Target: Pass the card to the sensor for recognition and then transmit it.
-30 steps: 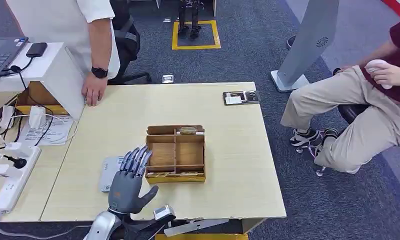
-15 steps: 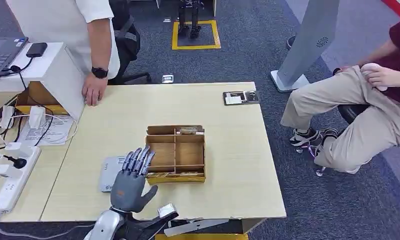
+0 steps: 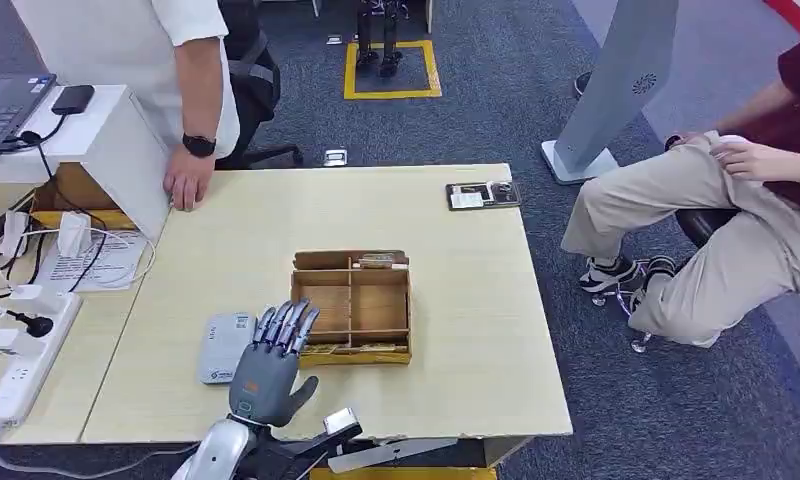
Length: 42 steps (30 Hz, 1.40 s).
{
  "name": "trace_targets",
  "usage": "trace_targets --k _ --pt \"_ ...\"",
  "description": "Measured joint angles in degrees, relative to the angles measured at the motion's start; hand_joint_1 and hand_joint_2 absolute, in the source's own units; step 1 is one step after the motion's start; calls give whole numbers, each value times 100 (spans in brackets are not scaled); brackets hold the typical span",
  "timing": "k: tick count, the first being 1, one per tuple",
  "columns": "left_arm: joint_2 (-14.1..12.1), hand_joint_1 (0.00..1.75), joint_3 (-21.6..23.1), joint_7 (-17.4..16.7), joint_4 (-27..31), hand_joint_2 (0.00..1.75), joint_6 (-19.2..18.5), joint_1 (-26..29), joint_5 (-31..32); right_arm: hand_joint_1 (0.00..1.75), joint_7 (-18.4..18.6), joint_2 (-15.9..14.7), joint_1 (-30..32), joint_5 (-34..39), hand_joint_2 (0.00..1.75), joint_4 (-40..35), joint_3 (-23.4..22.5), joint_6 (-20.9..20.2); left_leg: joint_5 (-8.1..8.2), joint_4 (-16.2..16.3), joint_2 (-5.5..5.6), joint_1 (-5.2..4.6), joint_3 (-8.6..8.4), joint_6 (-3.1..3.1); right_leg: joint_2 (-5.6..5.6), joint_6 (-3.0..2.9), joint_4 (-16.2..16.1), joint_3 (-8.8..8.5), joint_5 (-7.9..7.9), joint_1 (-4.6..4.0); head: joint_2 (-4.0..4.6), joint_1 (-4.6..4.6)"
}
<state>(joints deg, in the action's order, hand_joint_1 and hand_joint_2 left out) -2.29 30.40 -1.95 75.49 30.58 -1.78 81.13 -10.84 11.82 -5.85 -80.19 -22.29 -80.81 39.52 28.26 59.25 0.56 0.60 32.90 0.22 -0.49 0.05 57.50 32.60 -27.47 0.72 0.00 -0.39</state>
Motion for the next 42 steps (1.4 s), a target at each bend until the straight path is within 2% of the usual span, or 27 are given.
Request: trace_targets --k 6,7,8,9,28,42 --pt "7 3 48 -57 -195 175 -101 -46 -15 0 4 -2 -2 -24 175 9 17 0 0 0 0 0 0 0 0 0 0 0 0 0 0 0" --pt "11 40 48 -63 -238 175 -103 -49 -24 0 9 -2 -1 -28 175 9 20 0 0 0 0 0 0 0 0 0 0 0 0 0 0 0" --pt "20 164 50 -63 -275 175 -105 -52 -39 0 9 -2 -1 -35 175 11 24 0 0 0 0 0 0 0 0 0 0 0 0 0 0 0" --pt "28 175 50 -70 -313 175 -103 -54 -53 0 9 -2 -1 -39 175 11 31 0 0 0 0 0 0 0 0 0 0 0 0 0 0 -2" --pt "186 175 50 -94 -525 175 177 -123 -236 0 61 -5 -2 -96 175 31 131 0 0 0 0 0 -1 0 1 0 0 -2 0 0 0 0" --pt "208 175 50 -37 -557 175 725 -6 -214 0 52 -4 -2 -96 175 33 153 0 0 0 0 0 0 0 1 0 0 -2 0 0 0 0"
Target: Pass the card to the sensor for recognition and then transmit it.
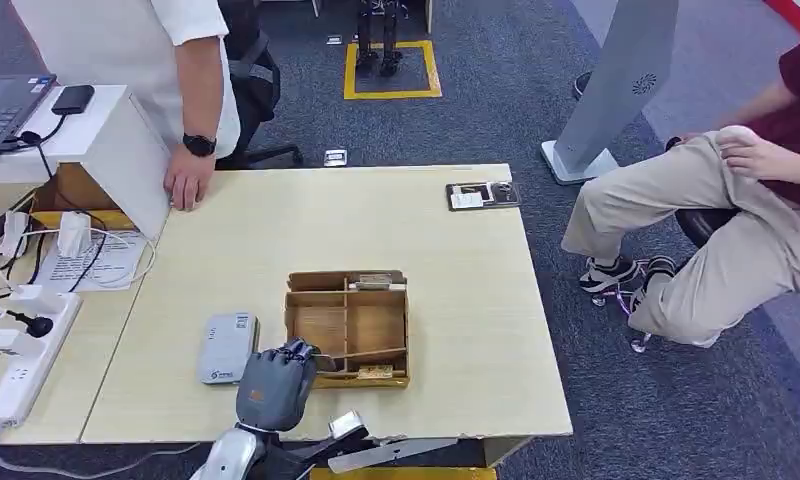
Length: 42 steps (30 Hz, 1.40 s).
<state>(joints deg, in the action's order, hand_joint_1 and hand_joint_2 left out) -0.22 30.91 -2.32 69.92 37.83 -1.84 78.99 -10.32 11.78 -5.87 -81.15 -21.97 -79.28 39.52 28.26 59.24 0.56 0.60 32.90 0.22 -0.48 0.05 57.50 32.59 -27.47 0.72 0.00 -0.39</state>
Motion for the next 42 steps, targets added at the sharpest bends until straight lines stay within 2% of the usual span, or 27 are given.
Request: trace_targets --k 4,7,10,13,14,21,24,29,33,37,42 --pt "24 175 0 33 0 175 86 46 -66 0 0 0 0 0 175 0 0 0 0 0 0 0 0 0 0 0 0 0 0 0 0 0" --pt "33 175 0 228 13 175 136 68 -263 0 0 0 1 0 175 0 0 0 0 0 0 0 1 0 0 0 0 0 0 0 0 0" --pt "136 175 -88 764 263 175 147 180 -459 0 0 0 1 -7 175 2 0 0 0 0 0 0 2 0 1 0 0 0 0 0 0 0" --pt "412 175 -390 1666 694 175 171 304 -826 0 0 0 2 -31 175 4 4 -2 0 0 0 -2 3 1 1 0 0 0 0 2 0 0" --pt "507 175 -506 1866 804 175 175 327 -911 0 0 0 2 -37 175 4 4 0 0 0 0 -2 3 1 1 0 0 0 0 2 0 0" --pt "937 175 -1003 2468 1309 175 186 461 -1333 0 -2 0 -1 -44 175 7 4 0 0 0 1 -1 0 1 4 0 0 -1 0 1 0 0" --pt "1030 175 -1110 2483 1357 175 186 504 -1340 0 -2 0 0 -50 175 9 4 0 0 0 1 0 0 1 4 0 0 0 0 0 0 0" --pt "1195 175 -1318 2765 1392 175 188 576 -1582 0 0 2 -1 -100 175 15 4 -2 0 0 1 0 2 1 4 0 0 0 0 0 0 0" --pt "1353 175 -1517 3008 1394 175 186 545 -2342 0 2 7 0 -151 175 15 4 0 0 0 1 -1 1 1 4 0 0 0 0 1 0 0" --pt "1471 175 -1775 2802 1388 175 186 221 -2840 0 31 22 -3 -234 175 15 26 0 -2 1 5 -1 1 2 11 0 0 -1 2 0 0 0" --pt "1502 175 -1963 2500 1327 175 186 -248 -3121 0 70 35 -3 -286 175 15 120 0 -8 1 6 0 -1 -1 10 -2 1 -2 3 0 0 0"
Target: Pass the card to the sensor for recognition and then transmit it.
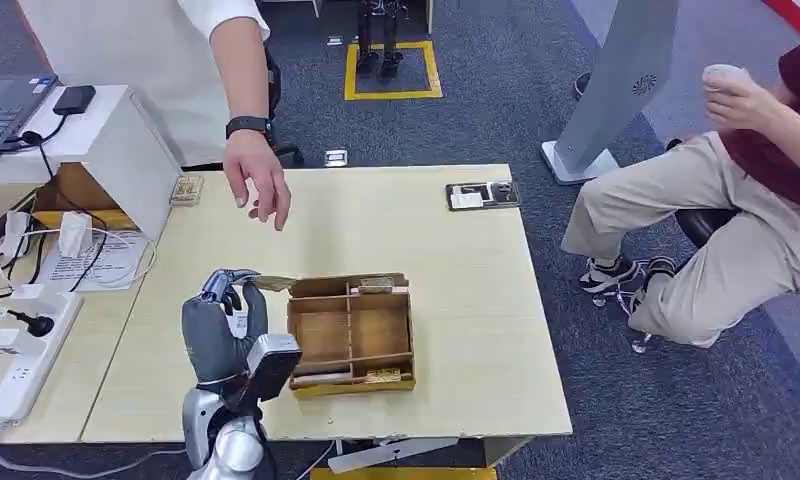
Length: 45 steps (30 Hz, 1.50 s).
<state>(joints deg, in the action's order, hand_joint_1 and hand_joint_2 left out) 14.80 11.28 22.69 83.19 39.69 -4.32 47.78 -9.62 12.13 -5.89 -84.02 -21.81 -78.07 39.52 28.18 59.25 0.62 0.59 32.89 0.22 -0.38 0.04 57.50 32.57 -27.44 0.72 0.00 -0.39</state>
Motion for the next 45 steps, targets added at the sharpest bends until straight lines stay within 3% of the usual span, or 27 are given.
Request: trace_targets --k 6,18,19,20,23,34,45 --pt "-13 175 -153 -452 -208 175 2 -586 -181 0 74 13 -2 -68 175 0 133 0 0 0 0 0 2 0 0 0 0 0 0 0 0 0" --pt "-11 175 -461 -782 -638 175 2 -1132 -186 0 186 20 -7 -146 175 0 310 0 0 0 0 -1 2 0 0 0 0 1 0 0 0 0" --pt "-11 21 -492 -795 -695 175 2 -1187 -175 0 188 20 -8 -164 175 0 315 0 0 0 0 0 2 0 0 0 0 1 0 0 0 0" --pt "-11 0 -527 -830 -763 175 2 -1238 -181 0 201 22 -12 -170 175 0 321 0 0 0 0 0 2 0 0 0 0 0 0 0 0 0" --pt "-4 0 -590 -824 -922 175 2 -1348 -299 0 245 26 -15 -170 175 0 376 0 0 0 0 0 2 0 0 0 0 1 0 0 0 0" --pt "192 0 -850 -144 -1012 175 11 -1384 -723 0 262 42 -9 -55 175 -2 457 0 0 0 0 -1 4 0 -1 0 0 0 0 1 0 0" --pt "240 0 -903 227 -500 175 20 -1059 -1215 0 234 44 11 74 175 -22 457 -2 0 0 0 0 3 0 -1 0 0 0 0 0 0 0"
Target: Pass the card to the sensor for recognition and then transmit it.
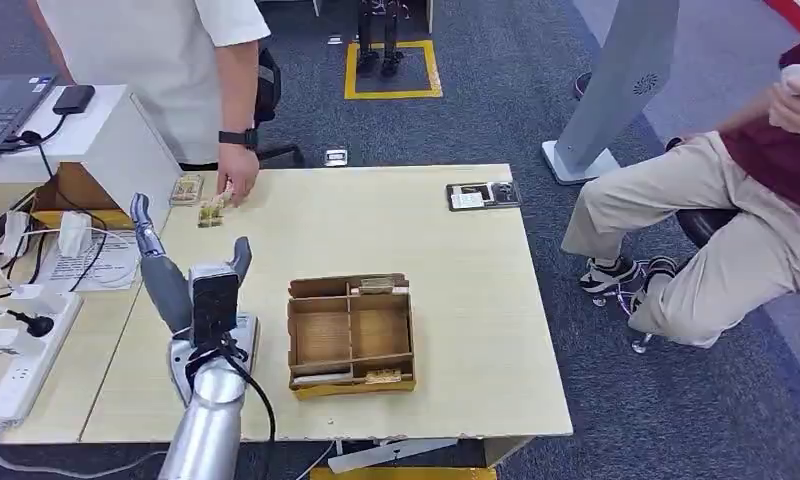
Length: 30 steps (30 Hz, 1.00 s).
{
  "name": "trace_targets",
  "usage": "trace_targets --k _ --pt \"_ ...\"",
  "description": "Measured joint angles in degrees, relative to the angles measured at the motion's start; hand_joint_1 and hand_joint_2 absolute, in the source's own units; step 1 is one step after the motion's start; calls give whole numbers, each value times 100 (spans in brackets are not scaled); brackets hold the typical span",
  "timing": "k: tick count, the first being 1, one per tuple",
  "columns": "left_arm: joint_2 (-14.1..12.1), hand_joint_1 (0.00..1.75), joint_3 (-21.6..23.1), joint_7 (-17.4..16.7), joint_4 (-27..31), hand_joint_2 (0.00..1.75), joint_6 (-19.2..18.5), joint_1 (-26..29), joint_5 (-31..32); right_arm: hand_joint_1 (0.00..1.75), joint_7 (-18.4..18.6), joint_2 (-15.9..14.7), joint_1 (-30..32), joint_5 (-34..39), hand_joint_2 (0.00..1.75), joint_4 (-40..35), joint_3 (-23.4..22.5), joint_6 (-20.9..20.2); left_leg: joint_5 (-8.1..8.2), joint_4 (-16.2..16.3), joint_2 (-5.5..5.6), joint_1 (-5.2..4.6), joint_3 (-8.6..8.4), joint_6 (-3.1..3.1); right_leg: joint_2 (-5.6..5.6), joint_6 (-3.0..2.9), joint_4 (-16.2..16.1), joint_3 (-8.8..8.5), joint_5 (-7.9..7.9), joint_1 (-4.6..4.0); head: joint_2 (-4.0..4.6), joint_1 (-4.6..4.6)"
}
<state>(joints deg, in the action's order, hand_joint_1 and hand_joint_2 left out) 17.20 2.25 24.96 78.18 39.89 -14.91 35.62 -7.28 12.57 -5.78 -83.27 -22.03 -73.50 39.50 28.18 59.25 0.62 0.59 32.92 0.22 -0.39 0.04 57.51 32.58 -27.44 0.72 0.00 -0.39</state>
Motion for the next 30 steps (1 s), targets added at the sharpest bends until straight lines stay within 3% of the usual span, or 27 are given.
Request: trace_targets --k 7,11,16,21,30 --pt "-42 0 0 296 518 175 2 270 -612 0 -2 4 29 76 175 -52 -2 2 0 0 -1 0 0 0 -1 0 0 0 0 0 0 0" --pt "-74 0 4 658 1022 175 13 616 -1636 0 8 22 54 120 175 -103 -24 2 1 0 -1 0 0 0 -2 0 0 1 -1 0 0 0" --pt "-103 0 48 1180 1767 175 15 1207 -2161 0 72 65 91 127 175 -177 -68 2 3 -1 -2 0 1 -1 -3 0 0 2 -2 0 0 0" --pt "-96 0 63 1491 2350 175 15 1674 -2354 0 160 96 97 103 175 -219 -120 2 3 -1 -3 0 -1 -1 -5 1 0 2 -2 0 0 -2" --pt "-81 0 120 1517 2870 175 15 1998 -2314 0 236 111 111 46 175 -225 -168 0 2 -1 -2 0 -2 -2 -2 0 0 0 -1 0 0 0"
